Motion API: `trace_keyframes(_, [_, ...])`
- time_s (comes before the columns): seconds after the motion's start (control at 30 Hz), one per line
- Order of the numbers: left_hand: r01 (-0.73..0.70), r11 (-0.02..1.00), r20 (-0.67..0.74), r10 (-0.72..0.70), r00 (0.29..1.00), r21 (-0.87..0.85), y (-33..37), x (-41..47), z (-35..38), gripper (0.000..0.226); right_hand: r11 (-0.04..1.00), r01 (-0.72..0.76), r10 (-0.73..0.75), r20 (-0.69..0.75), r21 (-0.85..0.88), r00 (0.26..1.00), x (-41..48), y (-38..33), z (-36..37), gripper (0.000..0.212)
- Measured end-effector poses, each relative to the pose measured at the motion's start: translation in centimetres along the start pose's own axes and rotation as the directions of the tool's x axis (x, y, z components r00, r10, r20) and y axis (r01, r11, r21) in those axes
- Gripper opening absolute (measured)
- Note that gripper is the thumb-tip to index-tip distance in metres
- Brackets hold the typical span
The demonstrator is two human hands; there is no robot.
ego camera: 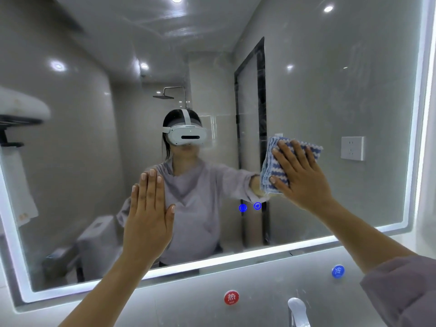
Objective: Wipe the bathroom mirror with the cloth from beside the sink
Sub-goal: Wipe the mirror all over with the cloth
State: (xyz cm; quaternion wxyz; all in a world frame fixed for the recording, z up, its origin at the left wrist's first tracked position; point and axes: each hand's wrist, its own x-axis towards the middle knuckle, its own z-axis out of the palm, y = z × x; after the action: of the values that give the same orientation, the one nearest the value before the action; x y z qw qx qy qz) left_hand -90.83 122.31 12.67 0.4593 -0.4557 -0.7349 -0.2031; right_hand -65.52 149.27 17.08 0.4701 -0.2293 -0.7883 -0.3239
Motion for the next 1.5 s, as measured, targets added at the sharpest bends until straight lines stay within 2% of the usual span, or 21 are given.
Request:
trace_keyframes(0.23, [0.000, 1.000, -0.013, 0.000, 1.000, 0.000, 0.0, 0.1, 0.4, 0.063, 0.976, -0.179, 0.180, -0.001, 0.126, 0.984, 0.3, -3.6, 0.4, 0.072])
trace_keyframes(0.3, [0.003, 1.000, -0.017, -0.003, 1.000, 0.001, 0.0, 0.1, 0.4, 0.063, 0.970, -0.187, 0.193, -0.025, 0.152, 0.981, 1.0, -5.0, 0.1, 0.072])
trace_keyframes(0.5, [0.001, 1.000, -0.023, 0.000, 1.000, 0.009, 0.0, 0.1, 0.5, 0.063, 0.981, -0.026, 0.037, -0.055, 0.191, 0.998, 5.6, -10.9, -0.8, 0.070])
trace_keyframes(0.73, [-0.004, 1.000, -0.036, 0.004, 0.999, -0.004, 0.1, 0.2, 0.4, 0.063, 0.981, 0.150, -0.143, -0.062, 0.122, 0.988, 10.6, -16.7, -2.3, 0.067])
trace_keyframes(0.93, [-0.006, 1.000, -0.045, 0.007, 0.999, 0.007, 0.1, 0.2, 0.4, 0.064, 0.974, 0.214, -0.211, -0.043, 0.075, 0.976, 11.5, -17.3, -3.0, 0.063])
trace_keyframes(1.13, [-0.008, 1.000, -0.054, 0.009, 0.999, 0.013, -0.2, 0.2, 0.9, 0.064, 0.954, 0.295, -0.291, -0.062, 0.062, 0.955, 11.4, -15.0, -3.2, 0.064])
trace_keyframes(1.3, [-0.014, 1.000, -0.085, 0.014, 0.996, -0.001, -0.1, 0.1, 1.2, 0.063, 0.984, 0.137, -0.122, -0.124, 0.115, 0.985, 9.2, -9.9, -2.3, 0.060])
trace_keyframes(1.5, [-0.016, 1.000, -0.083, 0.016, 0.996, -0.002, -0.2, 0.1, 1.1, 0.064, 0.995, -0.089, 0.090, -0.031, 0.053, 0.995, 5.5, -1.7, -1.9, 0.064])
